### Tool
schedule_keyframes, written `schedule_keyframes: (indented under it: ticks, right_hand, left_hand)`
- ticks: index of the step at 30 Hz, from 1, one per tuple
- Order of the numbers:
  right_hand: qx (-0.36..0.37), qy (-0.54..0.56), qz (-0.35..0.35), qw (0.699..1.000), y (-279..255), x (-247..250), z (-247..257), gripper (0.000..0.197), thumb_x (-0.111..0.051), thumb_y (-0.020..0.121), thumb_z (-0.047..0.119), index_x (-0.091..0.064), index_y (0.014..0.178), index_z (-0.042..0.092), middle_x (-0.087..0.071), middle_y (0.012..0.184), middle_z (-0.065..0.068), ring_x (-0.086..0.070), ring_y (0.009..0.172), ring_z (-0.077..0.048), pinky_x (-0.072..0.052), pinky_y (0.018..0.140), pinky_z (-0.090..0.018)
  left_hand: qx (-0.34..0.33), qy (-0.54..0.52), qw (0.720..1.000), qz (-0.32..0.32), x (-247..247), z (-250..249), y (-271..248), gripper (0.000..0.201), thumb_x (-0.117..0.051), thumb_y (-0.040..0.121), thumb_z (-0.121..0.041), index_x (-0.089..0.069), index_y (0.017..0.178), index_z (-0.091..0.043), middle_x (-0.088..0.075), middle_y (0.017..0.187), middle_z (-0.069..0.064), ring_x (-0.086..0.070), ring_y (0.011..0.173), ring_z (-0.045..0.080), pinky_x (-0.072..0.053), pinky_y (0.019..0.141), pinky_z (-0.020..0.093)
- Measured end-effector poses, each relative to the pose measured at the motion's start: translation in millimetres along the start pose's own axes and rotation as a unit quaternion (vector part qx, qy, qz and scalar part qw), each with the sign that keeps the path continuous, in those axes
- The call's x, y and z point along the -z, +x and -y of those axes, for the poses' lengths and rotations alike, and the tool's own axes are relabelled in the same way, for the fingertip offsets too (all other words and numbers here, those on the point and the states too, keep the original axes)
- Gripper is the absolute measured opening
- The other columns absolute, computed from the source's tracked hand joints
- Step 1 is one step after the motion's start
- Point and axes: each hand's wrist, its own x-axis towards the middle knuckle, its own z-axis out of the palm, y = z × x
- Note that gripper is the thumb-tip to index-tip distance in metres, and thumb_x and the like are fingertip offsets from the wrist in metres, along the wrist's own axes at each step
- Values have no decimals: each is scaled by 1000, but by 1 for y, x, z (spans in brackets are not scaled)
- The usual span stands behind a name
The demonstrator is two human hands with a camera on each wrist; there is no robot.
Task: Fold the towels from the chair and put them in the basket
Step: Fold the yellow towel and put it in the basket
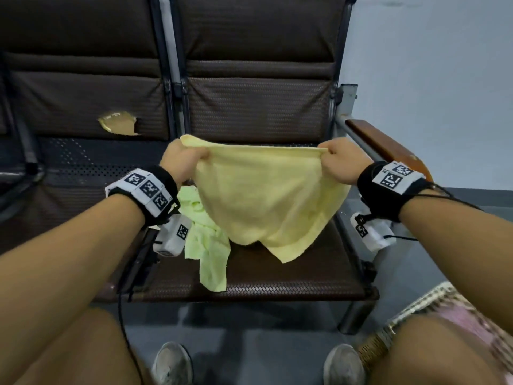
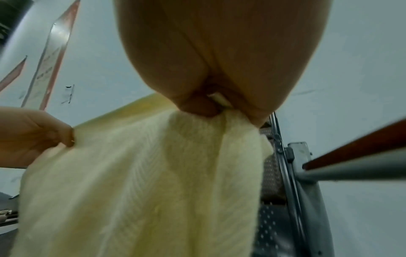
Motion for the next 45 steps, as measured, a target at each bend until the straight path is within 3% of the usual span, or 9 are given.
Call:
schedule_keyframes:
  ticks: [6,12,15,19,24,32,37,41,45]
  right_hand:
    - [-6,73,2,997,-4,39,14,48,-51,97,51,-69,78,10,-67,77,0,-63,70,-15,-51,66,-31]
    - [-138,220,22,966,-9,45,20,36,-65,92,40,-72,90,5,-76,89,-10,-73,87,-30,-60,78,-41]
    - [-184,242,25,952,-12,36,36,43,-62,95,34,-66,111,-6,-71,110,-22,-69,103,-39,-54,95,-54]
    - [-197,338,28,920,-14,19,60,37,-53,101,22,-56,126,-6,-65,95,-14,-65,73,-23,-57,63,-35]
    - [-176,438,91,877,-19,8,82,47,-54,100,38,-54,131,3,-68,118,-14,-70,93,-25,-58,71,-34]
    - [-172,346,103,916,-25,6,76,29,-42,98,-5,-57,121,-15,-63,122,-29,-64,105,-39,-53,92,-49]
    - [-138,361,111,916,-26,17,79,21,-38,83,-6,-52,84,10,-42,68,-8,-46,50,-17,-36,39,-21]
    - [-118,347,98,925,-20,26,75,14,-52,85,7,-56,73,11,-55,65,-6,-54,54,-19,-45,49,-24]
    - [-63,249,119,959,-6,40,55,28,-76,84,27,-72,103,7,-76,94,-10,-73,81,-23,-59,74,-34]
  left_hand:
    - [-20,-87,991,105,23,-36,7,23,-75,82,-4,-71,104,-6,-74,108,13,-70,103,29,-57,87,39]
    - [-37,82,996,-19,13,-38,5,36,-78,81,-40,-75,88,-4,-73,84,4,-67,71,20,-60,63,33]
    - [-23,44,996,-78,-10,-44,-6,36,-70,82,-44,-73,78,-9,-69,82,5,-65,77,22,-58,79,40]
    - [-43,-43,998,3,-56,-56,-39,41,-71,77,-46,-77,85,-7,-75,83,5,-70,80,23,-57,71,38]
    - [-130,-23,985,110,-94,-58,-84,26,-72,81,-49,-80,82,-24,-77,83,0,-74,88,21,-58,85,49]
    - [-62,-95,981,156,-83,-57,-86,23,-66,81,-36,-72,88,-15,-70,91,4,-67,81,17,-57,72,39]
    - [-38,-41,988,144,-74,-54,-54,70,-60,80,4,-40,144,-17,-57,127,5,-58,114,23,-52,96,38]
    - [-42,-98,966,235,-70,-61,-43,28,-69,84,-8,-72,111,-7,-74,108,14,-70,98,28,-58,79,35]
    - [-125,-73,983,110,-78,-68,-27,21,-71,90,-19,-71,104,-5,-74,103,14,-71,96,28,-58,85,44]
